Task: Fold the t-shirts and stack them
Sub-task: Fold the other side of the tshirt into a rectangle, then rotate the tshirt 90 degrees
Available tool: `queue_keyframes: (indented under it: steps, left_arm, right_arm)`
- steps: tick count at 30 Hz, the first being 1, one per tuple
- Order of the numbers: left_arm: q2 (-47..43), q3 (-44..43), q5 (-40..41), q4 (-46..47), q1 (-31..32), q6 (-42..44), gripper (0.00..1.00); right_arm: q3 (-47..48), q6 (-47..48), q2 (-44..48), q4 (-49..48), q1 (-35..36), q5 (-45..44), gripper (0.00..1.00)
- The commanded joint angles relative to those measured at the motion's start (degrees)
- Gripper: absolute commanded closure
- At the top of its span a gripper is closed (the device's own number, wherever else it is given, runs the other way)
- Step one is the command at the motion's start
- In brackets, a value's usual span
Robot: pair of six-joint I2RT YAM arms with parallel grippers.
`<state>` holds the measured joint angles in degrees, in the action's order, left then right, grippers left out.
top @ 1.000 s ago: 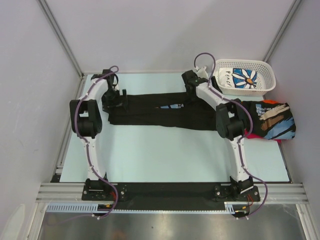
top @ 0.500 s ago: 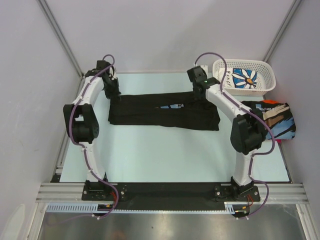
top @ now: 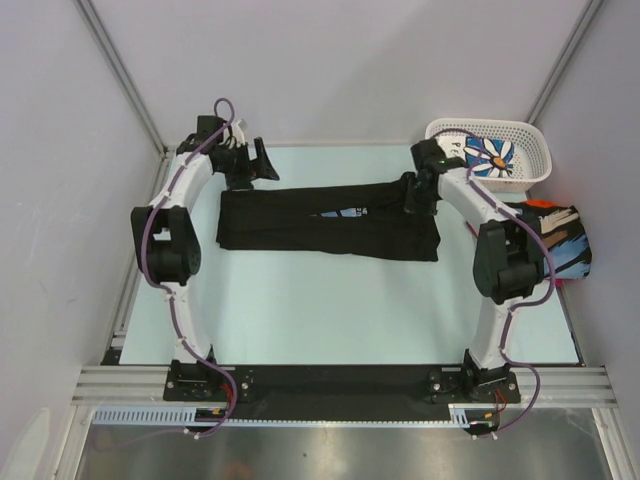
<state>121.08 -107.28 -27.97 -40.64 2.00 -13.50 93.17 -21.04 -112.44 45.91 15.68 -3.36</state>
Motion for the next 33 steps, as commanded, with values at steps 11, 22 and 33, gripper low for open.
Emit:
queue_keyframes:
  steps: [11,22,33]
  left_arm:
    - [-0.69,-4.75,4.75,1.37,-0.07,4.62,0.0]
    - [9.18,-11.9,14.43,-4.36,-0.15,5.06,0.0]
    - [12.34,-15.41,27.87,-8.49,-1.29,4.63,0.03]
  right_arm:
    - [-10.71,-2.6,10.05,6.03,-12.43,8.62,0.59]
    - [-14.41,-3.75,9.26,10.08,-14.01,11.17,0.55]
    - [-14.6,-6.12,2.41,6.74,-12.78,13.81,0.55]
